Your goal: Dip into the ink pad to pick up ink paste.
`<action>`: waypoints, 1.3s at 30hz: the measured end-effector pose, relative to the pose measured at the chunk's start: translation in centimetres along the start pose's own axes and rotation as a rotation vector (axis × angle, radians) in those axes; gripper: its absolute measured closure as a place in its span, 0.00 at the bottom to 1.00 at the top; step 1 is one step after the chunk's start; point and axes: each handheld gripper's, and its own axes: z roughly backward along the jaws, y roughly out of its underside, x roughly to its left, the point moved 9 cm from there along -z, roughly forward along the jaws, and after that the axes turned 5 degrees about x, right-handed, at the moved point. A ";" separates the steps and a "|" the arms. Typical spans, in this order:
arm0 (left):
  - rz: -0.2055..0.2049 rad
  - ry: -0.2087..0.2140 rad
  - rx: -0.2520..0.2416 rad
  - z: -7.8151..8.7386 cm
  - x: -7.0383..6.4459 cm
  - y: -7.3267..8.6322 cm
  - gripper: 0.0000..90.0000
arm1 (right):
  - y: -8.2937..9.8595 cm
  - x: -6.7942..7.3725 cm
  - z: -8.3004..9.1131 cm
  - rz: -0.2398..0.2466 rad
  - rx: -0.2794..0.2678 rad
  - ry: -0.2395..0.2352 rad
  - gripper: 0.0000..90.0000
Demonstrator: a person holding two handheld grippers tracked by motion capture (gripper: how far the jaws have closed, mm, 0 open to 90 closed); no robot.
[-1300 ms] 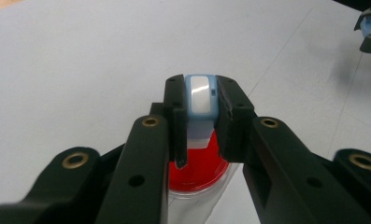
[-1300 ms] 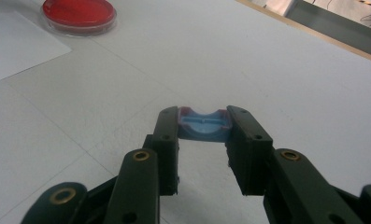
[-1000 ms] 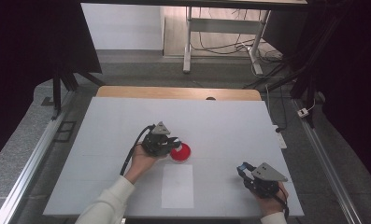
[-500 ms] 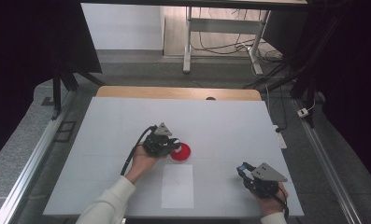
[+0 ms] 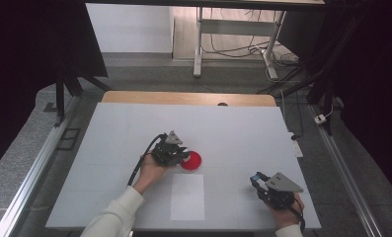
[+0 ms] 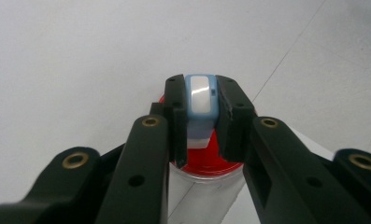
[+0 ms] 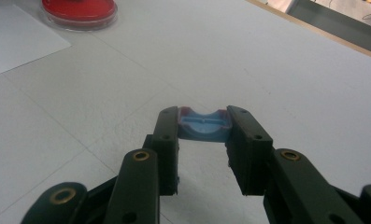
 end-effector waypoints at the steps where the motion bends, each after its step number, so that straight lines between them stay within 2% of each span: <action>1: -0.003 0.000 0.005 -0.1 0.0 0.1 0.84 | 0.0 0.0 0.0 0.001 0.002 0.001 0.72; 16: -0.008 -0.004 0.006 -0.3 0.0 0.2 0.84 | 0.0 0.0 0.0 0.002 0.005 -0.001 0.72; 30: -0.036 -0.024 0.028 -0.6 -0.2 0.3 0.84 | 0.0 0.1 -0.1 0.006 0.002 -0.003 0.72; 39: -0.037 -0.018 0.033 -0.6 -0.1 0.4 0.84 | 0.1 0.2 -0.1 0.009 0.008 -0.003 0.72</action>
